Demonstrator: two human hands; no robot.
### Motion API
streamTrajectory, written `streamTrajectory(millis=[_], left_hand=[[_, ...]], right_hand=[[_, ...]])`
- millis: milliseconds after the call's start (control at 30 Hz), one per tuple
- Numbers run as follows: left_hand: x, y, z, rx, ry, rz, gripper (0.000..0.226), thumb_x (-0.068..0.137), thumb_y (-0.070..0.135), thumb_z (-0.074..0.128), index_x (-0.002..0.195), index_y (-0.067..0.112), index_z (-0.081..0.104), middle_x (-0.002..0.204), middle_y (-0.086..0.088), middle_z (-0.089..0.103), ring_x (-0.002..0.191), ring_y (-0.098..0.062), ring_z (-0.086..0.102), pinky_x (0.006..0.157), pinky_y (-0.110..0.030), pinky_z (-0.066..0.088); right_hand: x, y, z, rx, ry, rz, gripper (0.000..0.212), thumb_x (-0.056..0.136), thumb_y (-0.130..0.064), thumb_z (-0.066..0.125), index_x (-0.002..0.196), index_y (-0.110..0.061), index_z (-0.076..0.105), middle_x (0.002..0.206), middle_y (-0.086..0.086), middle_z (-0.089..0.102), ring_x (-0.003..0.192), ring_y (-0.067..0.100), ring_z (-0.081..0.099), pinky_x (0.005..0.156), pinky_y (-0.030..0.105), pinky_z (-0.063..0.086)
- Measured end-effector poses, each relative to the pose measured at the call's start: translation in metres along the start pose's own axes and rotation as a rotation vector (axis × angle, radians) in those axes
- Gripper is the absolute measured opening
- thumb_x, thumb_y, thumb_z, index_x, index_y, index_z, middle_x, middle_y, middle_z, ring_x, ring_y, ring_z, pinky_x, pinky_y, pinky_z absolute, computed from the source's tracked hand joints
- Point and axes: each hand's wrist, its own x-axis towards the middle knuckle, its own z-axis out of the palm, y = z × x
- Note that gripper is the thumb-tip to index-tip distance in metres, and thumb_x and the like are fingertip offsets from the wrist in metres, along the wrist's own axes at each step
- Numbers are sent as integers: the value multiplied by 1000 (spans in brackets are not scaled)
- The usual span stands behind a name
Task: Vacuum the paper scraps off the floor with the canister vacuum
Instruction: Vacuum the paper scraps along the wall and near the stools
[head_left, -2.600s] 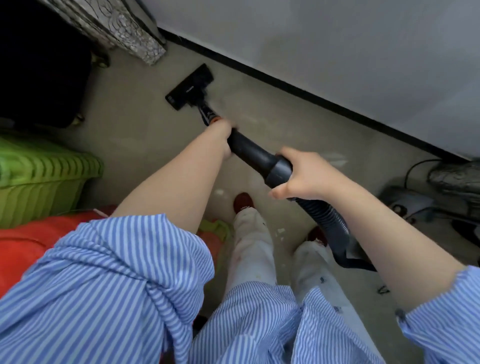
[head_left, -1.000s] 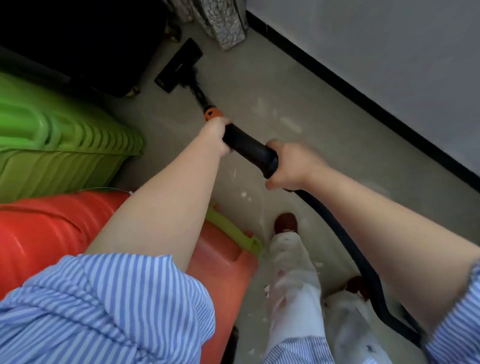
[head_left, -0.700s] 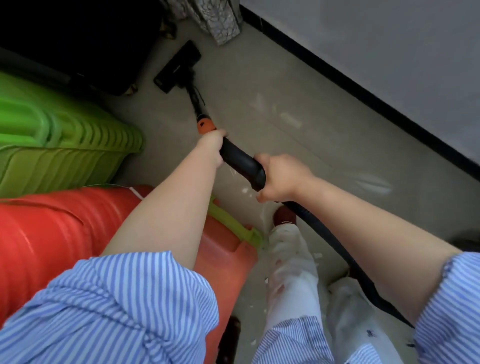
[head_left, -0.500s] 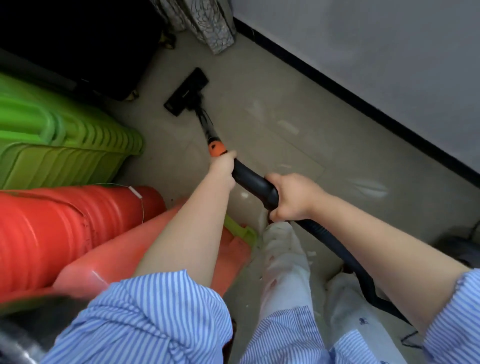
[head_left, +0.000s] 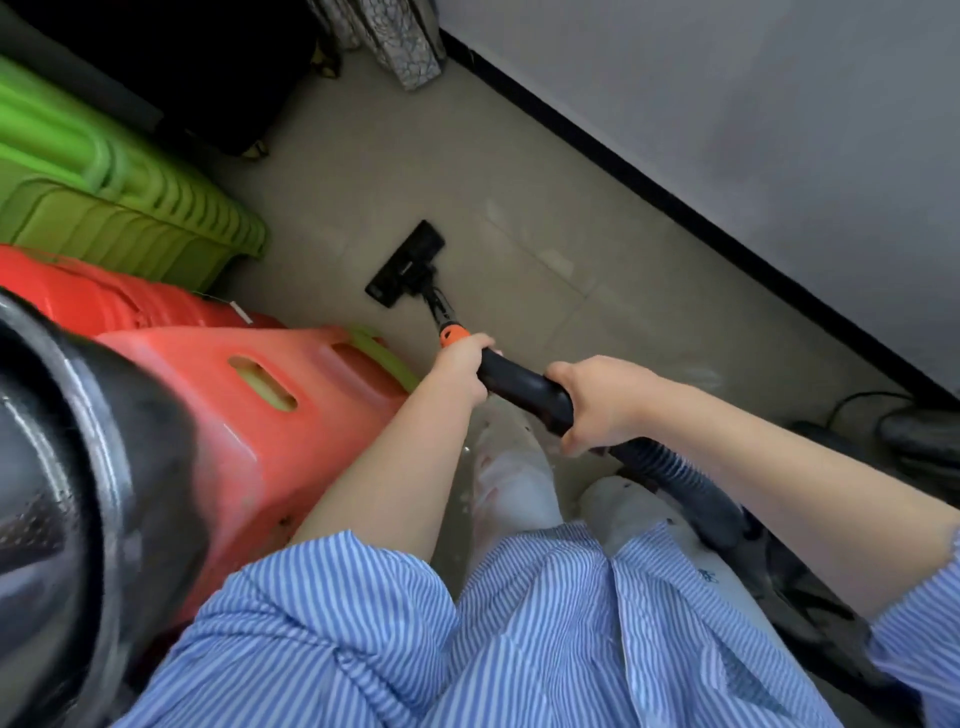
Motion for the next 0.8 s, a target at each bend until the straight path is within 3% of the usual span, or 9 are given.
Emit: streamTrajectory(millis=[167,300,367,400,467,500,667,800], left_hand=[[-18,-51,13,-67,-72,-88,26,95,10,50,71,7,43,100,-9,53,64,-15,50,80,-28,41],[-10,-61,19,-157,-147,-93,24,96,7,48,73,6,42,97,-12,53,85,-20,56,92,-32,42],[-7,-56,20,-214,-187,-86,16,97,5,46,82,2,48,102,-13,53,101,-25,57,99,-35,40],[-6,-53,20,-224,-211,-84,11,98,6,46,96,-2,52,111,-16,55,108,-28,56,101,-36,39],[-1,-45,22,-191,-231,-88,35,98,8,46,130,-7,45,134,-19,49,125,-31,48,100,-35,39],[2,-40,23,-177,-231,-87,41,98,8,47,136,-6,40,140,-19,45,130,-30,45,99,-34,39],[22,-5,17,-107,-164,-107,45,94,7,53,136,-4,40,137,-18,49,126,-32,49,85,-35,45],[43,26,-8,-39,-116,-134,47,92,7,56,136,-3,41,129,-18,54,112,-29,56,86,-36,46]], right_hand=[[-41,24,25,-74,-53,6,41,68,-28,72,94,-19,42,67,-8,46,68,19,50,52,27,38],[-42,38,33,-58,-53,36,41,66,-28,72,93,-20,43,67,-6,50,69,21,52,58,29,43],[-39,42,28,-35,-46,49,42,66,-28,74,94,-21,43,68,-6,51,70,21,53,61,31,45],[-37,44,25,-31,-34,54,43,65,-29,75,96,-20,45,69,-5,52,70,21,53,62,31,45],[-31,49,19,-33,-11,71,46,64,-28,75,100,-17,49,71,-3,54,70,21,52,63,32,45],[-27,50,16,-32,-1,80,48,63,-28,75,103,-16,50,71,-3,54,69,21,52,63,32,46],[7,45,4,3,19,126,48,64,-26,73,106,-17,52,75,0,59,69,21,53,60,30,43],[46,20,8,48,0,112,47,66,-25,72,108,-16,52,79,1,59,73,23,56,61,31,45]])
